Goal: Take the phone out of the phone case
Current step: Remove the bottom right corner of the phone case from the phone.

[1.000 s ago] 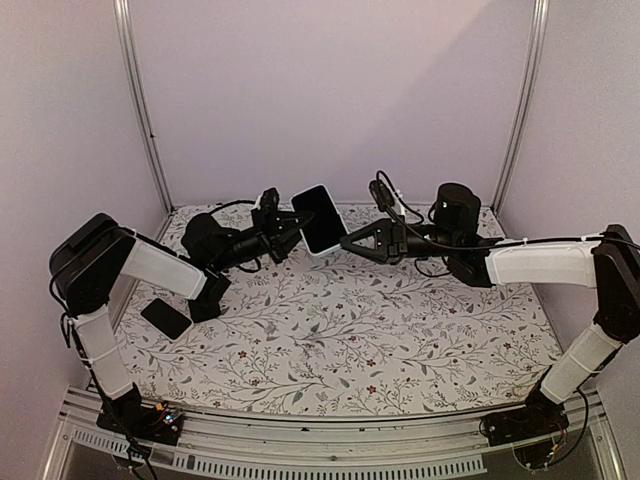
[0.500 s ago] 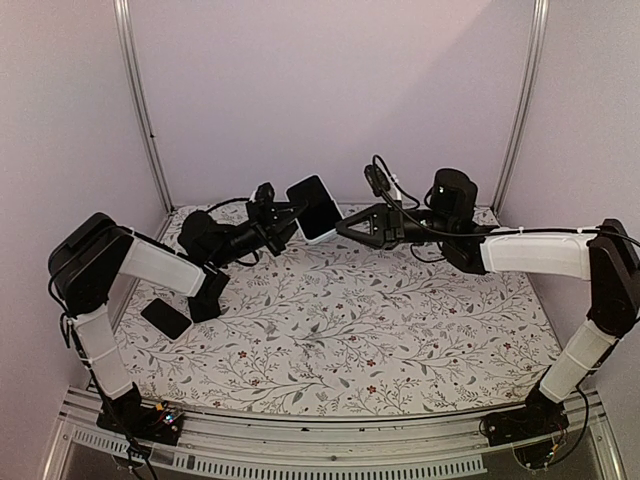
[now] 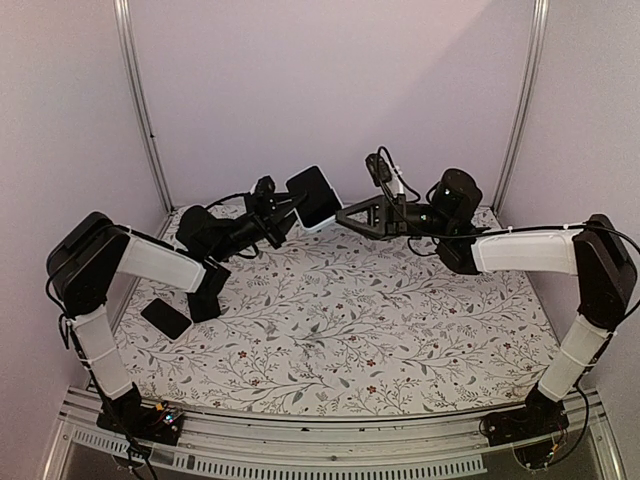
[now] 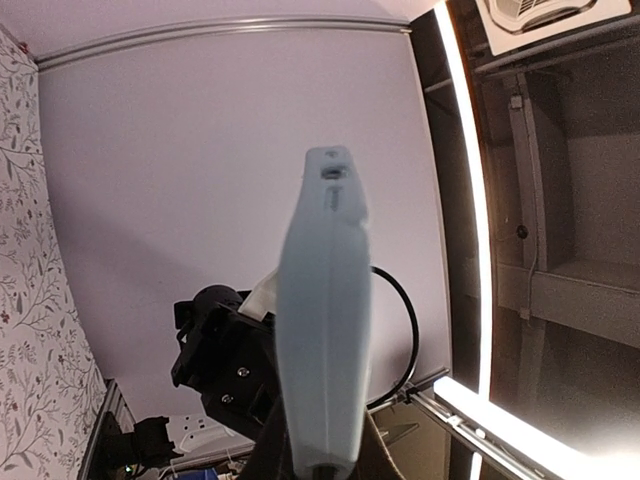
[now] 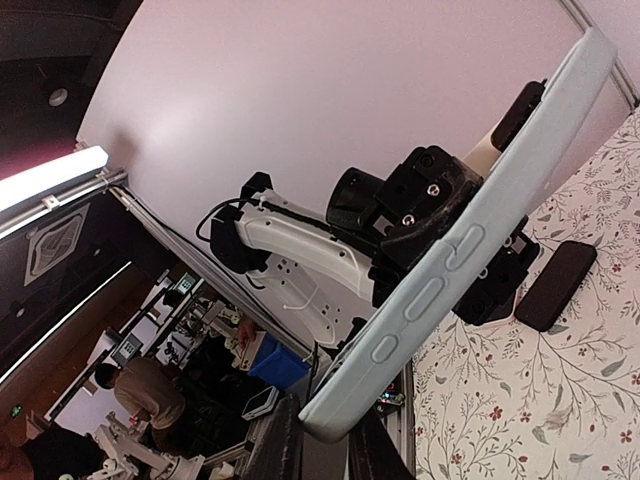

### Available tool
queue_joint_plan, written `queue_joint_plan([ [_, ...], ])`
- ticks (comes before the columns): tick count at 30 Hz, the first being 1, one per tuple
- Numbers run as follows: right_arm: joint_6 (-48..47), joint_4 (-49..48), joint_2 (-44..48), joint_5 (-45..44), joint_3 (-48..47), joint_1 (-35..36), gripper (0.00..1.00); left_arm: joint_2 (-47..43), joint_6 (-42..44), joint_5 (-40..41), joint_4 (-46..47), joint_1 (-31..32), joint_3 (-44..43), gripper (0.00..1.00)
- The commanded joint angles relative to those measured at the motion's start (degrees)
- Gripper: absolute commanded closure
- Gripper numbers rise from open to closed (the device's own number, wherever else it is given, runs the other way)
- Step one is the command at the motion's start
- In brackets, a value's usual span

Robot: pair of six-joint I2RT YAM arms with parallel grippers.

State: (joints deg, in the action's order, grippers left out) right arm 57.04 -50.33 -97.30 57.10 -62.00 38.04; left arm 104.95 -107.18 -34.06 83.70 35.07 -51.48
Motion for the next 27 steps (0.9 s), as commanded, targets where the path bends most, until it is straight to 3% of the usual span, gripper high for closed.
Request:
queue_joint_plan([
  [1, 1.38, -11.82, -1.44, 1.4, -1.69, 1.18, 0.94, 0.2, -2.48, -0.85, 6.19, 3.29, -2.14, 1.0],
  [20, 2.14, -13.66, -2.22, -0.94, 0.39, 1.16, 1.0, 3.44, -5.53, 1.5, 13.95, 5.74, -5.12, 1.0],
  [27, -0.64, -9.6, 1.07, -2.73, 2.45, 1.13, 0.75, 1.88, -3.12, 1.62, 11.69, 4.73, -1.9, 1.0],
])
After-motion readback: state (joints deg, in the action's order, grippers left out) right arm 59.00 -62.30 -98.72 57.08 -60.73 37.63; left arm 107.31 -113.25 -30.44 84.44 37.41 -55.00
